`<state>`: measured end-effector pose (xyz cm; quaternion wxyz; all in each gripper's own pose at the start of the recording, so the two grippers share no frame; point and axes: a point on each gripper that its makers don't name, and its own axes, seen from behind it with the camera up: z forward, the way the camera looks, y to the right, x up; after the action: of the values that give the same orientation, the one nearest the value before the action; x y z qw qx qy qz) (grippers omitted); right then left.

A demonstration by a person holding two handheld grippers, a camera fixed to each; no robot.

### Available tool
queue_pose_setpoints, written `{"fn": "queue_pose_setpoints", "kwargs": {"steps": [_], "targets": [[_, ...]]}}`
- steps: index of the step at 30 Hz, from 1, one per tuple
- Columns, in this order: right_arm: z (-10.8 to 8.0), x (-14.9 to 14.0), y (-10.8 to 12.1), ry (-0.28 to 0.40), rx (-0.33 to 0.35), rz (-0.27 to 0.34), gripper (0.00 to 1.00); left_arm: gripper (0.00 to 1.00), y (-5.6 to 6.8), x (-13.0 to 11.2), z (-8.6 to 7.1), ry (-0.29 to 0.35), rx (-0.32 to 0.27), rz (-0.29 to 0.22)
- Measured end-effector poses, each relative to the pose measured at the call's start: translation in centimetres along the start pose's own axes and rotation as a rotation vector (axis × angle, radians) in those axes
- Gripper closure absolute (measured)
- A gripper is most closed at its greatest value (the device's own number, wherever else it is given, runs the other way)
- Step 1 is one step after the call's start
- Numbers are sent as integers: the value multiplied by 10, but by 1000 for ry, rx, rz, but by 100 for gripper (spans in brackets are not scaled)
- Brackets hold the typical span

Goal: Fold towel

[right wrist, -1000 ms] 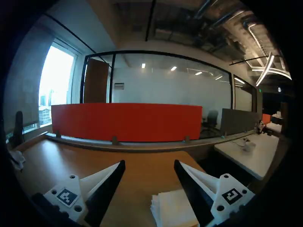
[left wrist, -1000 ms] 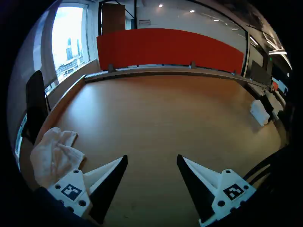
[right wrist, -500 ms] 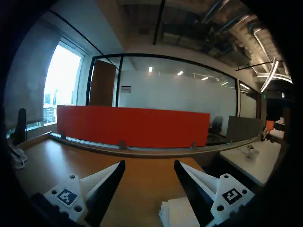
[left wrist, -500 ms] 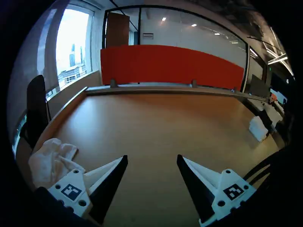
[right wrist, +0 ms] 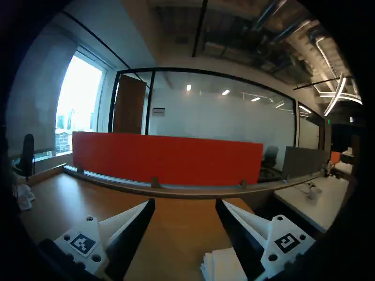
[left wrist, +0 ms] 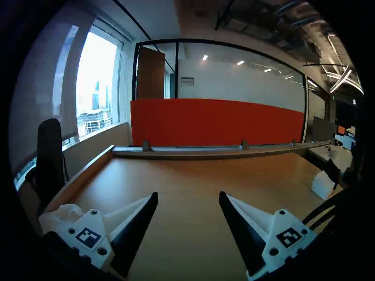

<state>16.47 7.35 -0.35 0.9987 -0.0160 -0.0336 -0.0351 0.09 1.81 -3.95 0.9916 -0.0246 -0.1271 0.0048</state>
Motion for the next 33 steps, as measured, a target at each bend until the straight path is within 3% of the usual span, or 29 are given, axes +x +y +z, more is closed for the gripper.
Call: {"fn": "queue_pose_setpoints", "kwargs": {"steps": [6,18,33], "targets": [[-1,2,-5,5,8,0,0,3,3,29,6,80,-2,3],[2,14,-24,29,9,36,0,4,4,44,17,112,2,-4],[6,22,-70,36,45,69,0,4,-6,60,21,137,17,-13]]}}
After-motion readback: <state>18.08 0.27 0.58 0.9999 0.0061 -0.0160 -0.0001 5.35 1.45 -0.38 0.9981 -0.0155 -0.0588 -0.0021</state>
